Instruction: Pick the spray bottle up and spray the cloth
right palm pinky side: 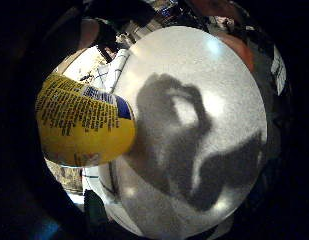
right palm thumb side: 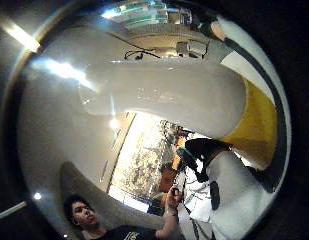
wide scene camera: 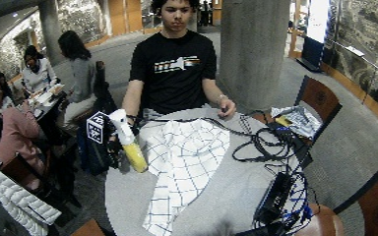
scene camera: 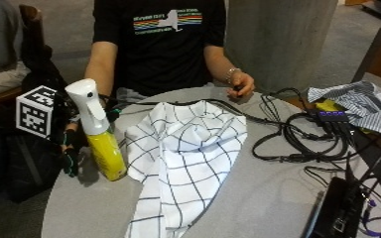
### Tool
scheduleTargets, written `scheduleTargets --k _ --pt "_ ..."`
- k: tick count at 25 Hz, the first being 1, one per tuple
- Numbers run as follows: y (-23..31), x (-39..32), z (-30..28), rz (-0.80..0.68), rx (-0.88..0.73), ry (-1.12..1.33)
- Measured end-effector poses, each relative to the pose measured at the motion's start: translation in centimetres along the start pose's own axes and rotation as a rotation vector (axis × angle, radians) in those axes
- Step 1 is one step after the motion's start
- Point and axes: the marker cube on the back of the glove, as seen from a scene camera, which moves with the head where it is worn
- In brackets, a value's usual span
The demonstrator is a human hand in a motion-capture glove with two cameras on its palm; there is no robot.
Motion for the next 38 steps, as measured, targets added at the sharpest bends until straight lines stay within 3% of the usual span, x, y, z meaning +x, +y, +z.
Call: scheduleTargets --k 33,38 --pt "-4.6 -0.4 4.5 0.012 -0.013 0.051" --pt "-4.2 -1.1 3.2 -0.021 -0.089 0.088"
